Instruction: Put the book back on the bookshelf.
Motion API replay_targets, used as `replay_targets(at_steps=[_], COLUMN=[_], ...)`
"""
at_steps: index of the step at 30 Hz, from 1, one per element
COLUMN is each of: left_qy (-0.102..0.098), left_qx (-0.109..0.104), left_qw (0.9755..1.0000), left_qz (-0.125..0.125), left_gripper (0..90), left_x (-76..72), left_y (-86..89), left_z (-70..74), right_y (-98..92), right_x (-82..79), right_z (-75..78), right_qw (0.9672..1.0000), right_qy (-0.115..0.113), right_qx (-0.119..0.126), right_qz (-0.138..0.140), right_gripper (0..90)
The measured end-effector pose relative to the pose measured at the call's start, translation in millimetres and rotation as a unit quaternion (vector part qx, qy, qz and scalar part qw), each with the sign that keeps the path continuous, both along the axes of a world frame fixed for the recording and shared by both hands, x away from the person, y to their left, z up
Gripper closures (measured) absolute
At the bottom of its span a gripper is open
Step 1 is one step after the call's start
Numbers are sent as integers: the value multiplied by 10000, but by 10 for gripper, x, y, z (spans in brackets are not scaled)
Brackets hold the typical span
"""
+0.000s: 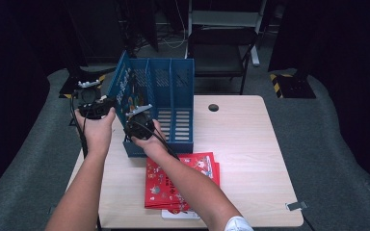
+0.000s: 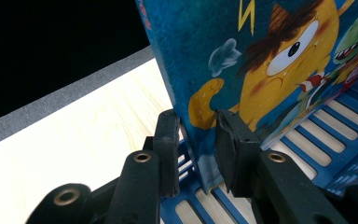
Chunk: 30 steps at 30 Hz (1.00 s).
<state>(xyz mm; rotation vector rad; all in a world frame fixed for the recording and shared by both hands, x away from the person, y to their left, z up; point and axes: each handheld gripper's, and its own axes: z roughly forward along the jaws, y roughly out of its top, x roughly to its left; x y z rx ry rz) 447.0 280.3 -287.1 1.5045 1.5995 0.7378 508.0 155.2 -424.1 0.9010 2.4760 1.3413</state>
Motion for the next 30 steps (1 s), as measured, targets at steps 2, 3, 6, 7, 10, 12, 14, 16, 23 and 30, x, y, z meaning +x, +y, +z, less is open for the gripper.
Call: replay_targets(at_steps=[2, 3, 6, 7, 10, 12, 14, 16, 23, 30], left_qy=[15, 15, 25, -18, -14, -62, -81, -82, -120, -66], left_qx=[9, -14, -112, -122, -158, -197, -182, -196, -265, -359], left_qw=[10000, 10000, 9999, 9999, 9999, 9998, 9998, 9998, 9996, 9993], left_qz=[-7, -1, -4, -11, -7, -12, -45, -56, -62, -64], left_gripper=[824, 823, 818, 817, 817, 814, 811, 809, 807, 806], left_x=[-2, -1, 4, 10, 10, 16, 27, 38, 54, 93], left_y=[6, 9, 42, 52, 67, 77, 85, 101, 115, 100], left_z=[-11, -18, -51, -65, -67, -78, -84, -87, -93, -84], right_y=[13, 21, 33, 51, 34, 45, 35, 46, 40, 19], right_x=[2, 12, 16, 14, 39, 40, 38, 27, 26, 51], right_z=[-5, -16, -19, -33, -39, -39, -41, -45, -44, -30], right_qw=[10000, 10000, 9999, 10000, 9998, 9999, 9999, 9999, 9999, 9999], right_qy=[10, -59, 22, 68, -30, -1, 39, 142, 139, 112], right_qx=[-28, -37, -150, -67, -155, -106, -141, -21, -10, -43], right_qz=[20, 35, 62, -14, 123, 70, 85, -46, -43, -65], right_gripper=[700, 700, 700, 699, 699, 698, 696, 691, 666, 673])
